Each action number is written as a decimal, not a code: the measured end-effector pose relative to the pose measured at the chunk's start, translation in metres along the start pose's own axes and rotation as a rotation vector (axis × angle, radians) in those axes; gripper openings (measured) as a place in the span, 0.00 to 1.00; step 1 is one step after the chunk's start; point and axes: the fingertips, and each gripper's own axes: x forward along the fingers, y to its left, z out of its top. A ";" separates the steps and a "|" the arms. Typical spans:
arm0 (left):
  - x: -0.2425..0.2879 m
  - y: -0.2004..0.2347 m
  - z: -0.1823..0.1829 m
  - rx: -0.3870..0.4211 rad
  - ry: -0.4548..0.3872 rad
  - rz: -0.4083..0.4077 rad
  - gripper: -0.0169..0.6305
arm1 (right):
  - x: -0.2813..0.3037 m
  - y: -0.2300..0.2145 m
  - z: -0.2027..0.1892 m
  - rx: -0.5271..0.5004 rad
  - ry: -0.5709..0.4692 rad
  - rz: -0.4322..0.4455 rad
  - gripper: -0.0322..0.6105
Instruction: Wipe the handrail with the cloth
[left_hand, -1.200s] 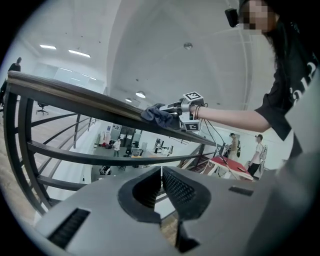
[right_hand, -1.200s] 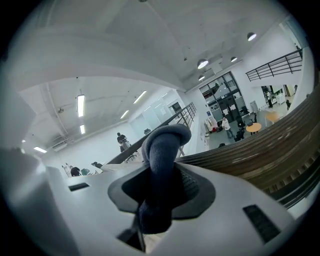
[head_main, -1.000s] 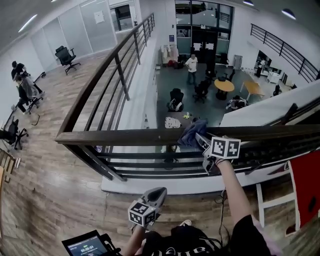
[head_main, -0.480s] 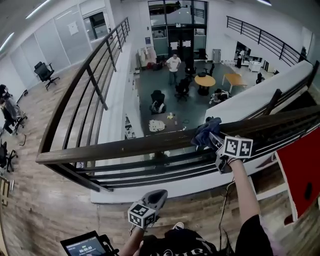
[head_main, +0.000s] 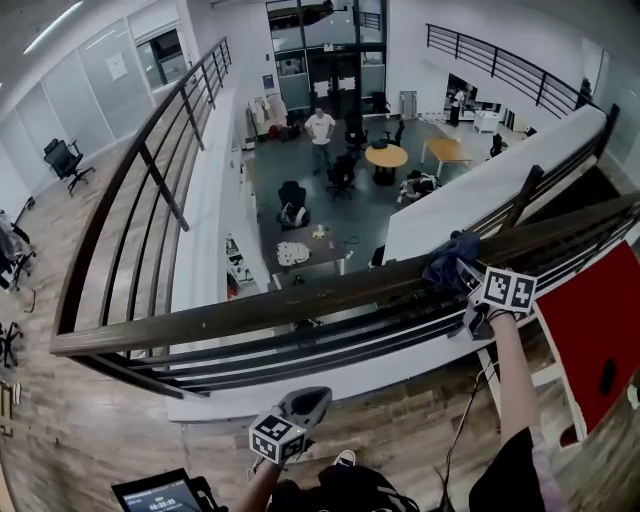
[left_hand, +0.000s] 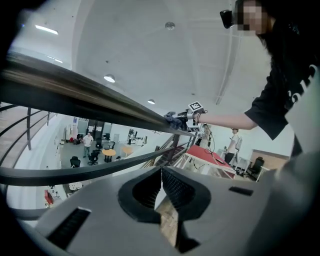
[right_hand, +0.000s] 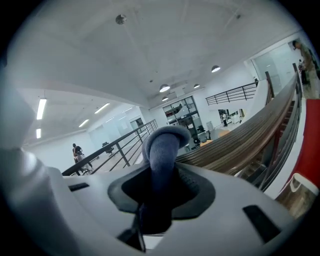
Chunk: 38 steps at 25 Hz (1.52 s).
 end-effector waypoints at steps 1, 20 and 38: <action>0.004 -0.003 0.000 -0.001 0.007 -0.012 0.03 | -0.004 -0.017 0.006 0.000 -0.002 -0.028 0.21; 0.011 -0.010 -0.024 -0.034 0.092 -0.019 0.03 | -0.063 -0.236 0.072 0.035 -0.026 -0.429 0.21; -0.086 0.040 -0.034 0.001 0.055 -0.066 0.03 | -0.072 0.049 -0.095 0.041 -0.048 -0.114 0.21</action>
